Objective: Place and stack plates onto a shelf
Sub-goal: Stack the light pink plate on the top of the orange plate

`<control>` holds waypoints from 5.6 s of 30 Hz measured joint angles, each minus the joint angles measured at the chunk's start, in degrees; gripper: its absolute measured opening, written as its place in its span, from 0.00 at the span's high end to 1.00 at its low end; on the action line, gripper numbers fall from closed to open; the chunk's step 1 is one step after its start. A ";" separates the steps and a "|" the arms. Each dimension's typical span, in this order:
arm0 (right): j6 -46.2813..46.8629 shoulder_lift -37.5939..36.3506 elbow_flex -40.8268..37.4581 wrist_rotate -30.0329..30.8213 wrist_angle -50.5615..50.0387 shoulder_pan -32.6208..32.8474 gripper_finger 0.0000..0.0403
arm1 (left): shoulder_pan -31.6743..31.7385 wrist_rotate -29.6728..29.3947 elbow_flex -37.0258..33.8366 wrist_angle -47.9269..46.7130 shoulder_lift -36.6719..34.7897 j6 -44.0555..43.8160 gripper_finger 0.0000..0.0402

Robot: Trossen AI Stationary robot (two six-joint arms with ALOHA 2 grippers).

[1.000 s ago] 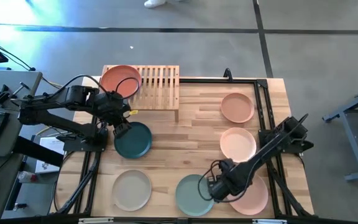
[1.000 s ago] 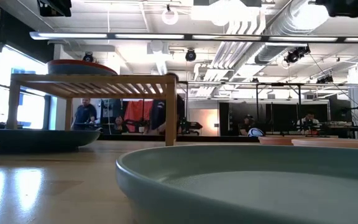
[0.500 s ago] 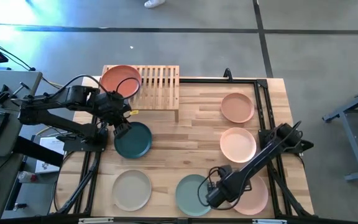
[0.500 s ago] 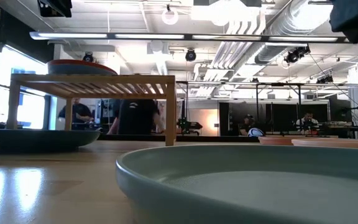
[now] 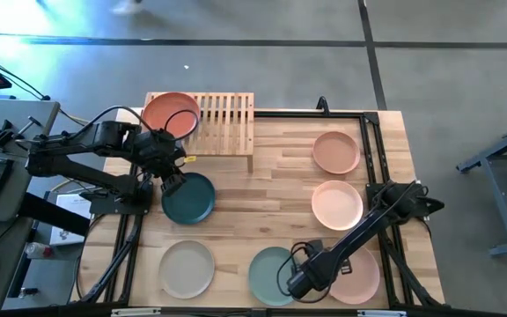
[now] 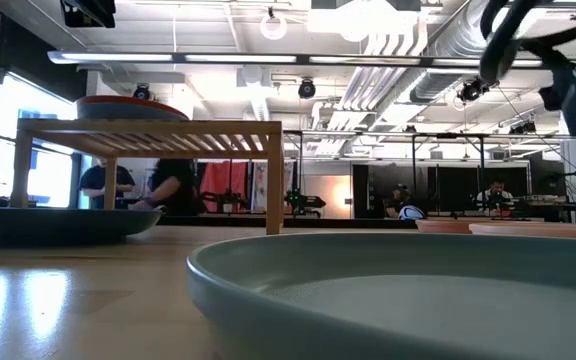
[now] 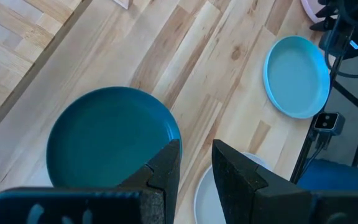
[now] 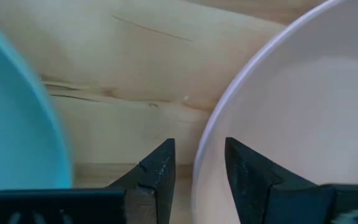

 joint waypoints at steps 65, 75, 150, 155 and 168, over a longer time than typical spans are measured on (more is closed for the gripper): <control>-24.06 0.10 43.43 14.35 -27.43 -4.80 1.00 | 0.04 -0.17 0.02 -0.02 0.00 -0.11 0.79; -41.02 0.12 43.45 14.10 -27.47 -9.95 1.00 | 0.04 -0.16 0.02 -0.02 0.00 -0.13 0.79; -177.55 -8.17 43.39 28.32 -17.87 -41.07 1.00 | 14.45 -8.66 0.09 11.26 1.73 -36.66 0.71; -178.57 -8.17 43.39 28.14 -17.98 -41.07 1.00 | 16.43 -9.78 0.09 14.19 2.67 -35.86 0.71; -179.85 -8.17 43.39 25.80 -19.23 -41.11 1.00 | 20.17 -8.56 0.07 20.21 6.93 -31.82 0.71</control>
